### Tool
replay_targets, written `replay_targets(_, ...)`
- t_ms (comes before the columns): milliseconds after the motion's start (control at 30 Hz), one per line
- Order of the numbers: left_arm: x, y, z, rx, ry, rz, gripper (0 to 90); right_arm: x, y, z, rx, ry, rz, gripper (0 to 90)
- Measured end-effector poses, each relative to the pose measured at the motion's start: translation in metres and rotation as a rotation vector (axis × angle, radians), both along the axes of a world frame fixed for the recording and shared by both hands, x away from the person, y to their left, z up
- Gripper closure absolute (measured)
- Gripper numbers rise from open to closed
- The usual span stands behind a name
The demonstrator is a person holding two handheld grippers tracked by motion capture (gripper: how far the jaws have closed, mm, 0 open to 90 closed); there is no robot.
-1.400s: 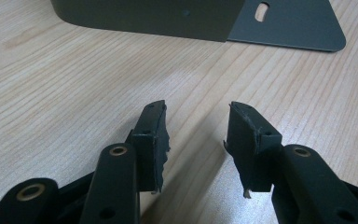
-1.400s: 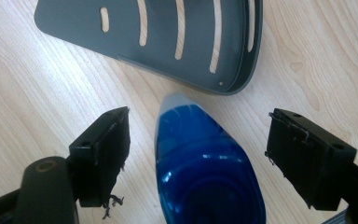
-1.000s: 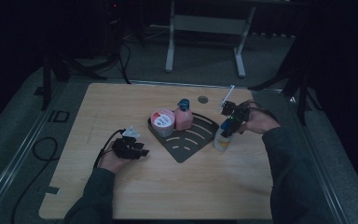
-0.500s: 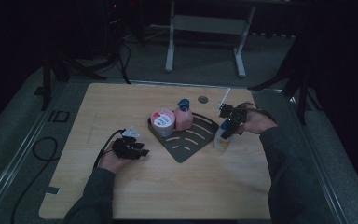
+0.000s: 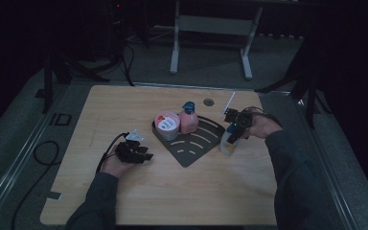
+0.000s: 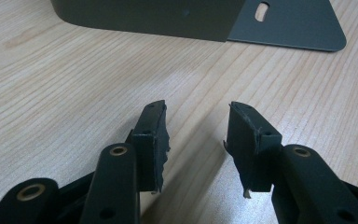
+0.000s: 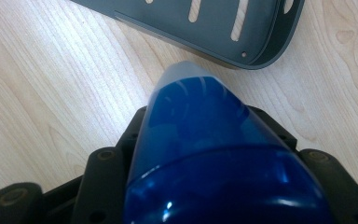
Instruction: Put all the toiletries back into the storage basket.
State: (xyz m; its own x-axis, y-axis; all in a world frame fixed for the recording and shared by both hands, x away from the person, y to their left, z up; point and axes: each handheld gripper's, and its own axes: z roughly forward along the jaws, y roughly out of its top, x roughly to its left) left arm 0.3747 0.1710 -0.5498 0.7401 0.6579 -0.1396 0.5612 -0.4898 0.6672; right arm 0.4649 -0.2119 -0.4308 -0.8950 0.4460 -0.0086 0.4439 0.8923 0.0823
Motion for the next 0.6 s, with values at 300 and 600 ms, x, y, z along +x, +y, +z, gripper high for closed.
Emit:
replay_targets(300,0.0000,0.0001,0.0001,0.002,0.000,-0.001,57.3,0.0003,0.0002,-0.0014,-0.012,0.005,0.002,47.2)
replay_targets(600,0.0002,0.0001,-0.0001,-0.002,-0.001,0.000,57.3,-0.0021,-0.0006,-0.0009,-0.016,0.019,0.031,53.4)
